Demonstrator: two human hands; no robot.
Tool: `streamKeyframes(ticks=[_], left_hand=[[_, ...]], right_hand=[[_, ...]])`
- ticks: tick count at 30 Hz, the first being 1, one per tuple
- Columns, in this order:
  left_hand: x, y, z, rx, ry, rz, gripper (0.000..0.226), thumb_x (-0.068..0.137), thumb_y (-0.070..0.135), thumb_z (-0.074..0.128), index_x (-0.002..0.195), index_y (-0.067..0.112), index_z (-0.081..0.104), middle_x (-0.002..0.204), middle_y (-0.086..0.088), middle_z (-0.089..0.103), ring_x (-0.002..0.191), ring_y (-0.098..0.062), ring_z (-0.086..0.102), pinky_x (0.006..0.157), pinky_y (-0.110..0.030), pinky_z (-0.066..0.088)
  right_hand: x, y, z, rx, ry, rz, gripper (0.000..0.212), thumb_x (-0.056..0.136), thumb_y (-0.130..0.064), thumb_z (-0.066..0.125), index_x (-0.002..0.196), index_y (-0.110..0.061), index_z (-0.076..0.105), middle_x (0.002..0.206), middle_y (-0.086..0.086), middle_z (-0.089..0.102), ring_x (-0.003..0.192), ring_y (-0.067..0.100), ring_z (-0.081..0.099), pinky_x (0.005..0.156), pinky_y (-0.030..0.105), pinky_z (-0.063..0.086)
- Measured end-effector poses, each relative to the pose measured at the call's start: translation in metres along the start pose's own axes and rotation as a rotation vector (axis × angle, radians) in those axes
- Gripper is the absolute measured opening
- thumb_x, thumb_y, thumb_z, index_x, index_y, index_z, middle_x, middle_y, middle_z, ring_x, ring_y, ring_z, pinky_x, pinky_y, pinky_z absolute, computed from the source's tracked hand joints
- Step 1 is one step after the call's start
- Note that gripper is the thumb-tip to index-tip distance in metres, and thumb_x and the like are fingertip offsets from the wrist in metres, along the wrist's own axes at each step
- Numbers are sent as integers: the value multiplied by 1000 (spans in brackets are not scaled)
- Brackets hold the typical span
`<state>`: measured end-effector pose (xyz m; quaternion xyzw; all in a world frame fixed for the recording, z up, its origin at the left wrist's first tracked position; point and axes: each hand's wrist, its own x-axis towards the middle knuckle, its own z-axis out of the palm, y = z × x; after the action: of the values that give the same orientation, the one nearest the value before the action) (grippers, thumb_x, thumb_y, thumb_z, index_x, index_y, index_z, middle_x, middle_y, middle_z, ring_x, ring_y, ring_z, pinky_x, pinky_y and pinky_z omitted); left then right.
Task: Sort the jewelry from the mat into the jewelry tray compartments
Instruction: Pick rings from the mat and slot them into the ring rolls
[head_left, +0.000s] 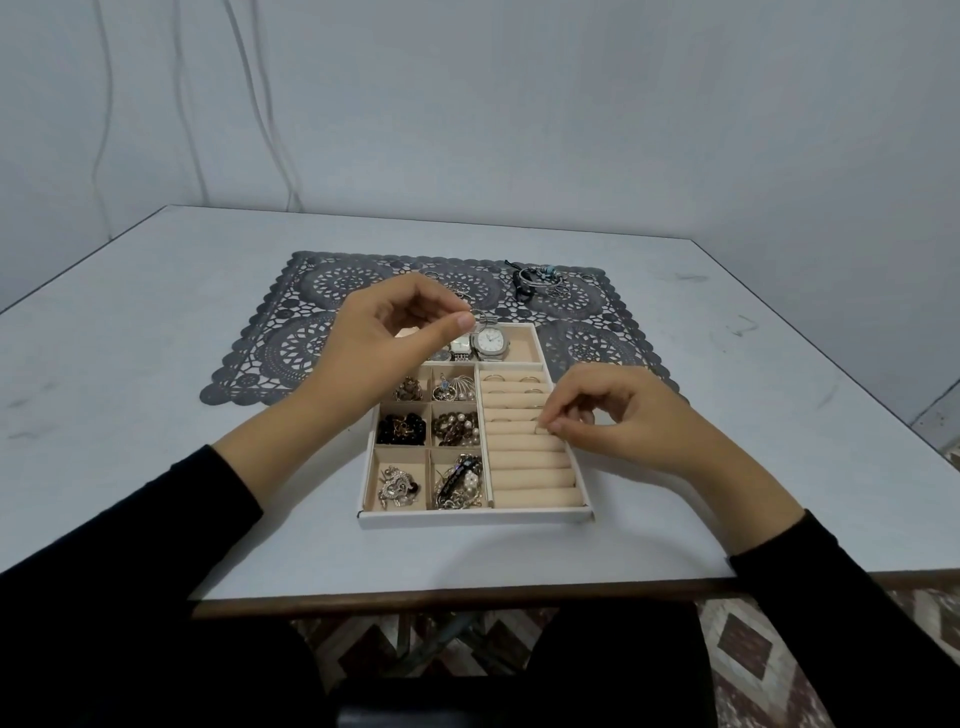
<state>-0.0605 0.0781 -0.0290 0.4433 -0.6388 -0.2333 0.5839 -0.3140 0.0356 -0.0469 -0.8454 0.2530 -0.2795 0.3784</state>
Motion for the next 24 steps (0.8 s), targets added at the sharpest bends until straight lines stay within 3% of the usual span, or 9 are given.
streamKeyframes(ticks=[10,14,18,24], left_hand=[[-2,2,0,3,-11,-18,8,81,19,75,87,19,70,82,6,70,79,-11,65,72,-26,58],[-1,1,0,6,-8,-13,8,82,16,75,88,18,70,82,5,70,79,-11,65,75,-25,56],[-2,3,0,10,-12,-20,7,83,15,75,88,17,70,80,8,69,78,-10,64,69,-23,58],[-2,4,0,14,-17,-27,7,83,16,74,89,14,70,79,10,69,77,-10,64,64,-23,58]], right_hand=[[9,-1,-11,58,-124,76,10,85,-1,67,93,-5,72,89,7,70,82,24,63,78,30,50],[12,-5,-13,88,-155,124,11,84,-1,69,94,-2,72,90,12,71,84,21,63,79,26,50],[16,-9,-13,64,-190,157,11,82,-2,71,92,-4,73,87,9,71,76,15,58,72,19,47],[18,-15,-16,35,-215,201,9,83,-6,71,92,-7,74,88,10,72,77,12,62,73,18,48]])
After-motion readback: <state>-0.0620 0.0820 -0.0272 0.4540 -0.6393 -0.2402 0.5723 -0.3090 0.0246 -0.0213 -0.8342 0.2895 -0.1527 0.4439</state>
